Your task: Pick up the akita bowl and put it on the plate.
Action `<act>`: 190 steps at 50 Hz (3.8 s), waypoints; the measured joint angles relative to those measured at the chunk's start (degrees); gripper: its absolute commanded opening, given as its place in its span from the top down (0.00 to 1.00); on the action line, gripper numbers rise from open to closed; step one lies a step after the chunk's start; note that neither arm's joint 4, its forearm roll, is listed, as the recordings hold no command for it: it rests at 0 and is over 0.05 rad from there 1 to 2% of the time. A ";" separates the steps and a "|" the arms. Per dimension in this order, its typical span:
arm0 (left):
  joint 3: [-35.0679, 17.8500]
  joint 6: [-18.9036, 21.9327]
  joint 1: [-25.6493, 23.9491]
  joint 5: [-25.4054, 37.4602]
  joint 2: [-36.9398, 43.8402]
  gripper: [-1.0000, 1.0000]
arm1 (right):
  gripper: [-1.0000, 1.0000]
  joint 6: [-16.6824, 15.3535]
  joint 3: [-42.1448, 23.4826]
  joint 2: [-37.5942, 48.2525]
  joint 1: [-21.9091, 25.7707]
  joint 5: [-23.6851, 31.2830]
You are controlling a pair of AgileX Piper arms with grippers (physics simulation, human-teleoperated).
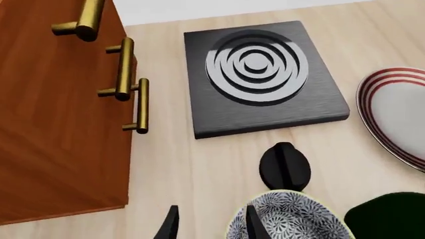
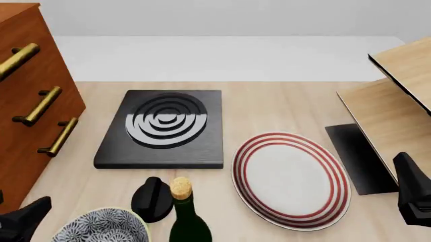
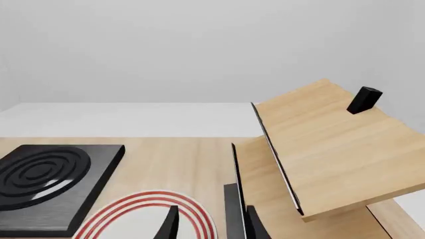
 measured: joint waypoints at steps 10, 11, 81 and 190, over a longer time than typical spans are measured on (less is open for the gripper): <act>2.21 -1.36 -0.55 0.91 0.17 0.00 | 0.00 0.00 0.00 0.00 0.00 0.00; 2.39 -1.47 -0.65 1.06 0.13 0.00 | 0.00 0.00 0.00 0.00 0.00 0.00; 11.40 -6.41 -8.38 2.58 0.82 0.00 | 0.00 0.00 0.00 0.00 0.00 0.00; -2.78 3.89 6.58 9.89 -0.31 1.00 | 0.00 0.00 0.00 0.00 0.00 0.00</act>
